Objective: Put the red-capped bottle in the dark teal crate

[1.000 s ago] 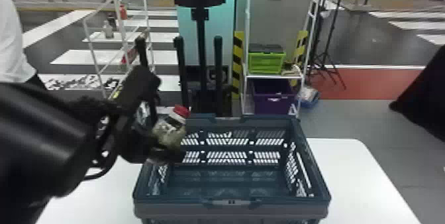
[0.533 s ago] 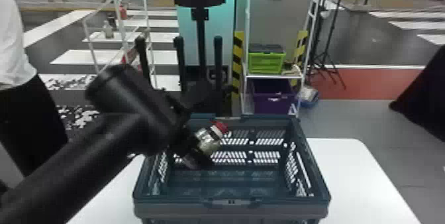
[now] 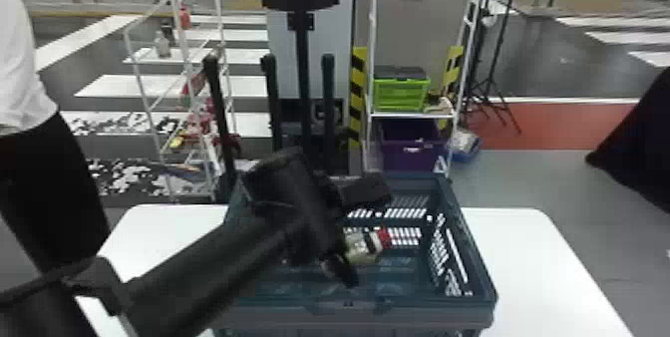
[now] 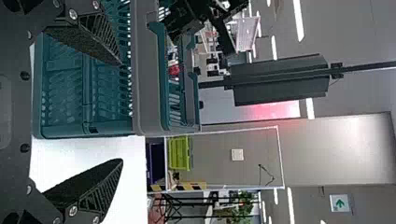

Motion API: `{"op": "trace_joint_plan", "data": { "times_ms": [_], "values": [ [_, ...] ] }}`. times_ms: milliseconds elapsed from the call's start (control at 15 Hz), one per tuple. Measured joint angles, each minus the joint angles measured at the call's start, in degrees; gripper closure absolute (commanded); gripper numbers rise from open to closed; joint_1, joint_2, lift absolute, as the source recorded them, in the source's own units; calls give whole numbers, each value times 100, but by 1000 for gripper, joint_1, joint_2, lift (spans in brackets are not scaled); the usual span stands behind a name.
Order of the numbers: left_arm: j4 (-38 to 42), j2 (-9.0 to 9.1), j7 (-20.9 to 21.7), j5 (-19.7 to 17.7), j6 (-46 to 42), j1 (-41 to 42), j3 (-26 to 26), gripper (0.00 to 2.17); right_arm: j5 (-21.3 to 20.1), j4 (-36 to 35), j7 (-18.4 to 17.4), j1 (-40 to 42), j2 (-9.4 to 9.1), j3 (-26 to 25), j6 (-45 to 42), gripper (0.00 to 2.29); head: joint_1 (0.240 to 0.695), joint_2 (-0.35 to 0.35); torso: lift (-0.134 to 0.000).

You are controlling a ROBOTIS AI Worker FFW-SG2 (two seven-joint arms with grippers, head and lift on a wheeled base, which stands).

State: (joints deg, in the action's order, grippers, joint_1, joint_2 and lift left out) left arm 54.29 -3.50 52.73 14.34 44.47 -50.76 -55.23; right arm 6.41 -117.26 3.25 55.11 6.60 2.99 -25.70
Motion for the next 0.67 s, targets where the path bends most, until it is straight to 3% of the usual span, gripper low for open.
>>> {"op": "trace_joint_plan", "data": {
  "times_ms": [267, 333, 400, 467, 533, 667],
  "values": [
    [-635, 188, -49, 222, -557, -11, -302, 2115, -13, 1, 0, 0, -9, 2, 15, 151, 499, 0, 0],
    [-682, 192, -37, 240, -576, -10, -337, 1946, -16, 1, 0, 0, -9, 3, 17, 151, 499, 0, 0],
    [-699, 192, -25, 247, -581, -6, -350, 1393, -17, 2, 0, 0, -10, 4, 17, 151, 499, 0, 0],
    [-698, 192, -38, 242, -579, 4, -358, 485, -17, 2, 0, 0, -14, 4, 17, 151, 499, 0, 0],
    [-662, 184, -73, 208, -560, 14, -358, -2, -17, 2, 0, -1, -16, 4, 17, 151, 499, 0, 0],
    [-572, 166, -156, 152, -441, 29, -357, -2, -17, 2, 0, 4, -18, 2, 17, 151, 499, 0, 0]
  ]
}}
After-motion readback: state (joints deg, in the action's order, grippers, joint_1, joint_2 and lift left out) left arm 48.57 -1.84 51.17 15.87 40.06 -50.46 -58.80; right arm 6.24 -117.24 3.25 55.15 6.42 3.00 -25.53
